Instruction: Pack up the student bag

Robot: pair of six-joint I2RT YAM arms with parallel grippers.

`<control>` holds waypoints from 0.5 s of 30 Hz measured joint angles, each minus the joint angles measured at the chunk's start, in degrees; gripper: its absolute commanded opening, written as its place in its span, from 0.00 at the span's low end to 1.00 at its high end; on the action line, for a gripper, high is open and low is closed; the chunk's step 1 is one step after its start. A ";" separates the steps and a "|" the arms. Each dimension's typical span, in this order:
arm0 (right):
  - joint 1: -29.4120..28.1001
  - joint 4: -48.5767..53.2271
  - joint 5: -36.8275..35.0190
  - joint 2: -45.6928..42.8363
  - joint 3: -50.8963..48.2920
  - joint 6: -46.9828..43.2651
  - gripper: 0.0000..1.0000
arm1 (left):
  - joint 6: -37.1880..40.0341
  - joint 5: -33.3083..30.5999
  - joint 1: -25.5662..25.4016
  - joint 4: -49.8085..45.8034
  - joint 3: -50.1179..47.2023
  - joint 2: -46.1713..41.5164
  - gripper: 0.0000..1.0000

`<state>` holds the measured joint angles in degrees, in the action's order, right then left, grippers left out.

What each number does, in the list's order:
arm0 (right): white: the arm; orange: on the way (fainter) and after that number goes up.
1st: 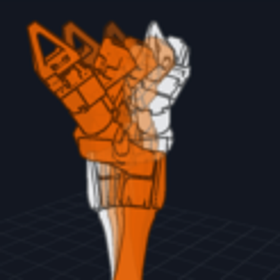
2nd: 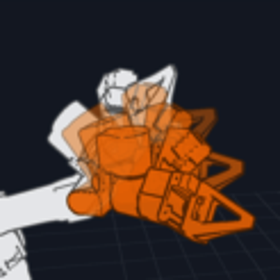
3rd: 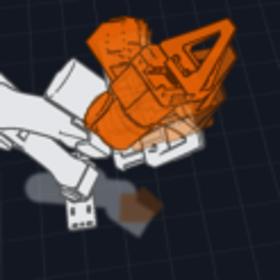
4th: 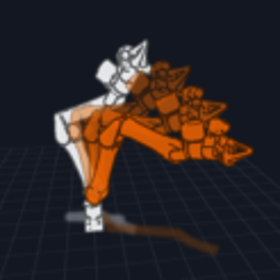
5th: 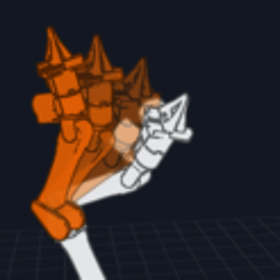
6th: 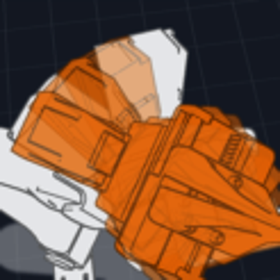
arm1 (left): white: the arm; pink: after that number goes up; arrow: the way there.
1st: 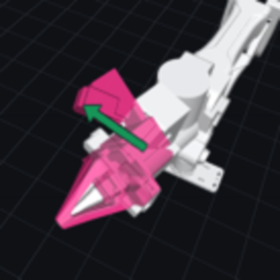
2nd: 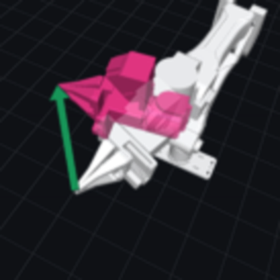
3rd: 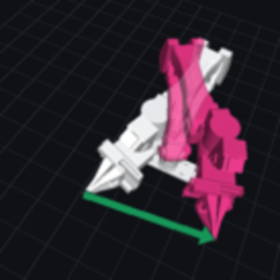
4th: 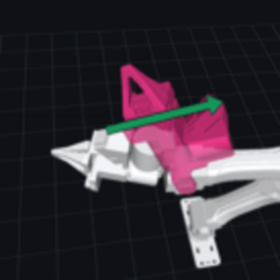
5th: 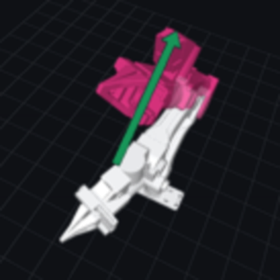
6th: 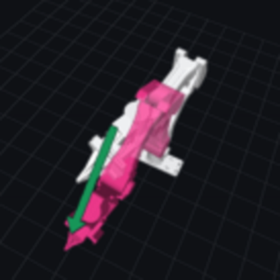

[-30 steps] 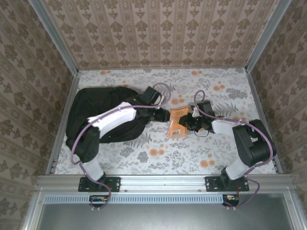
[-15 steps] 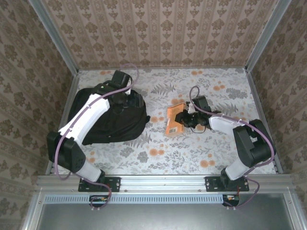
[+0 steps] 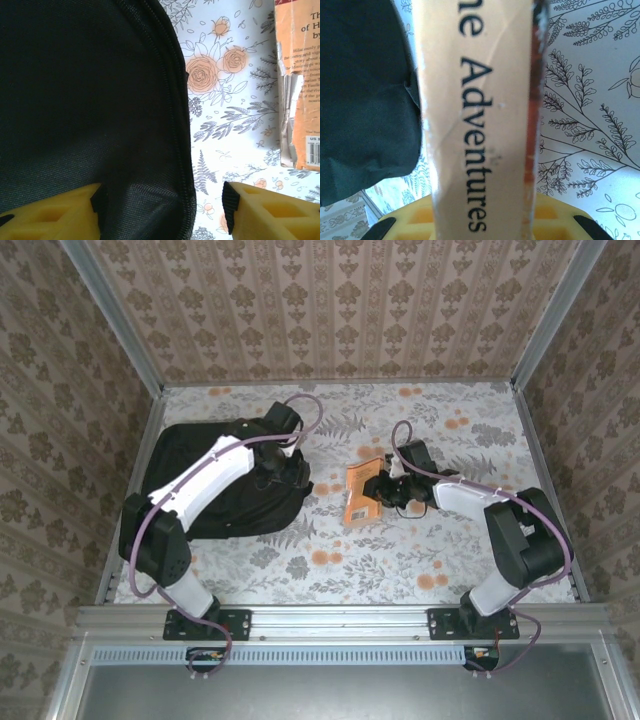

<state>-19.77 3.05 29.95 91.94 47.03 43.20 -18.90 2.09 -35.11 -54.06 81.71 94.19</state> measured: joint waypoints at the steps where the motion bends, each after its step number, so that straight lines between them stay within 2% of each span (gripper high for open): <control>1: 0.00 0.00 0.00 0.20 0.00 -0.02 0.00 | 0.15 -0.24 0.00 0.02 0.00 0.31 0.62; 8: 0.00 -0.20 0.02 1.27 -0.02 -0.02 0.00 | 0.76 -0.42 0.00 0.72 -0.11 2.54 0.61; 15: 0.00 -0.76 0.07 1.70 -0.02 -0.02 0.00 | 1.92 -0.66 0.00 0.90 -0.11 3.65 0.43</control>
<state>-19.77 2.28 30.02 93.65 47.00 43.18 -16.97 1.43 -35.11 -53.17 81.60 97.84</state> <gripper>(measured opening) 0.222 0.466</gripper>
